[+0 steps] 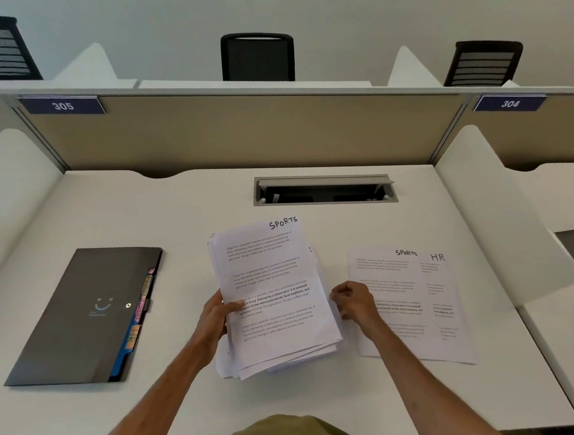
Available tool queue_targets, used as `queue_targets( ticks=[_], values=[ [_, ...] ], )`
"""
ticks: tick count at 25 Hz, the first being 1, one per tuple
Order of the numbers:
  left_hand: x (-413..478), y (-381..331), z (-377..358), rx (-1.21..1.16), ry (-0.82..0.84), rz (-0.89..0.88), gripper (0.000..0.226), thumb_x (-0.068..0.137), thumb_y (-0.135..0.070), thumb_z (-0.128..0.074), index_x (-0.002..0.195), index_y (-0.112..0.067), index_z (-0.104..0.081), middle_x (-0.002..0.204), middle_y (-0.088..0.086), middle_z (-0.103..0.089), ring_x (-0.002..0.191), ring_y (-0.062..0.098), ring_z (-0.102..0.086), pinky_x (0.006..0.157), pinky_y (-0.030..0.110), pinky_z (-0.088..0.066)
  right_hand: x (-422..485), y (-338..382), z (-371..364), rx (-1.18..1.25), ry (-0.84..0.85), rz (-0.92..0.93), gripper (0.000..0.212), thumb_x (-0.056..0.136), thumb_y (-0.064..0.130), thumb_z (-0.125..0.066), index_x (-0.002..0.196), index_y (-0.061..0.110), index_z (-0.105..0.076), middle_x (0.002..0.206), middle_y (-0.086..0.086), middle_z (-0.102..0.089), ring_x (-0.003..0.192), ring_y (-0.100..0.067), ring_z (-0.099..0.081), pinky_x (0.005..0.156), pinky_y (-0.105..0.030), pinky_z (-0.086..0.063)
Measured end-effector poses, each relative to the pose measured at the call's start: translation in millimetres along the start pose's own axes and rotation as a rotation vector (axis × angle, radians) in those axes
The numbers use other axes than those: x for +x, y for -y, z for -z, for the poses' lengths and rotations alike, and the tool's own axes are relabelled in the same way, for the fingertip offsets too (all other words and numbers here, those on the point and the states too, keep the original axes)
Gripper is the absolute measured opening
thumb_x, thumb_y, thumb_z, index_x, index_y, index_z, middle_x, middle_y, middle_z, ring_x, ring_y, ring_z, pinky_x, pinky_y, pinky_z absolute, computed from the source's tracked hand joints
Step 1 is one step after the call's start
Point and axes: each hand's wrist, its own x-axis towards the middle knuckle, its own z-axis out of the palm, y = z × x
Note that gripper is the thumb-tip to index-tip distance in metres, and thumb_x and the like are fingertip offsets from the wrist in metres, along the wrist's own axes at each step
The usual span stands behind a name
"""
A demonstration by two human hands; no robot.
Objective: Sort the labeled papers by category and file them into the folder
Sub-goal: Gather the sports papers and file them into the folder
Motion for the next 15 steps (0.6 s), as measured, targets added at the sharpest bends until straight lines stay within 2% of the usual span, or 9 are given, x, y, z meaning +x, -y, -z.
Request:
queue_targets(
  ticks=[2, 3, 5, 7, 9, 11, 15],
  values=[
    [-1, 1, -4, 0.004, 0.003, 0.007, 0.042, 0.097, -0.008, -0.066, 0.135, -0.027, -0.066, 0.122, 0.001, -0.080, 0.113, 0.031, -0.076, 0.098, 0.056, -0.061, -1, -1, 21, -0.027, -0.063, 0.026, 0.008, 0.088, 0.012, -0.077, 0.095, 0.014, -0.073, 0.092, -0.011, -0.079, 0.071, -0.023, -0.072, 0.063, -0.035, -0.054],
    [-2, 1, -7, 0.007, 0.005, 0.009, 0.041, 0.098, -0.008, -0.066, 0.134, -0.027, -0.067, 0.122, 0.000, -0.080, 0.112, 0.030, -0.076, 0.098, 0.055, -0.061, 0, -2, 34, -0.101, -0.152, 0.034, 0.008, 0.088, 0.013, -0.075, 0.095, 0.017, -0.073, 0.092, -0.006, -0.079, 0.076, -0.023, -0.073, 0.067, -0.035, -0.054],
    [-2, 0, -11, 0.009, 0.010, 0.012, 0.040, 0.098, -0.007, -0.066, 0.133, -0.028, -0.067, 0.121, 0.000, -0.080, 0.111, 0.029, -0.076, 0.098, 0.055, -0.061, 2, -8, 63, -0.292, -0.373, 0.013, 0.016, 0.088, 0.016, -0.072, 0.103, 0.021, -0.071, 0.097, 0.002, -0.073, 0.092, -0.025, -0.070, 0.077, -0.035, -0.053],
    [-1, 0, -14, 0.014, 0.017, 0.015, 0.041, 0.098, -0.007, -0.066, 0.133, -0.027, -0.067, 0.122, 0.001, -0.080, 0.112, 0.030, -0.076, 0.098, 0.056, -0.061, 4, -21, 88, -0.447, -0.526, -0.046, 0.034, 0.087, 0.019, -0.073, 0.120, 0.017, -0.066, 0.118, -0.007, -0.065, 0.112, -0.032, -0.061, 0.091, -0.044, -0.050],
    [0, 0, -18, 0.026, 0.025, 0.016, 0.041, 0.098, -0.007, -0.066, 0.134, -0.028, -0.066, 0.122, 0.000, -0.080, 0.112, 0.031, -0.076, 0.098, 0.057, -0.061, 5, -38, 106, -0.598, -0.548, -0.163, 0.059, 0.084, 0.031, -0.081, 0.133, 0.009, -0.057, 0.136, -0.018, -0.052, 0.129, -0.037, -0.048, 0.103, -0.053, -0.042],
    [1, 0, -23, 0.046, 0.030, 0.015, 0.041, 0.099, -0.008, -0.066, 0.134, -0.030, -0.066, 0.123, -0.001, -0.079, 0.112, 0.030, -0.076, 0.096, 0.056, -0.061, 5, -51, 114, -0.679, -0.525, -0.250, 0.079, 0.079, 0.047, -0.085, 0.136, 0.003, -0.051, 0.140, -0.021, -0.045, 0.133, -0.039, -0.042, 0.105, -0.056, -0.040],
    [2, 3, -32, 0.068, 0.046, 0.023, 0.042, 0.099, -0.011, -0.067, 0.134, -0.033, -0.067, 0.124, -0.003, -0.079, 0.114, 0.029, -0.075, 0.098, 0.057, -0.061, 5, -62, 115, -0.717, -0.524, -0.208, 0.081, 0.079, 0.053, -0.084, 0.134, 0.003, -0.052, 0.135, -0.020, -0.047, 0.129, -0.039, -0.044, 0.101, -0.056, -0.043]
  ],
)
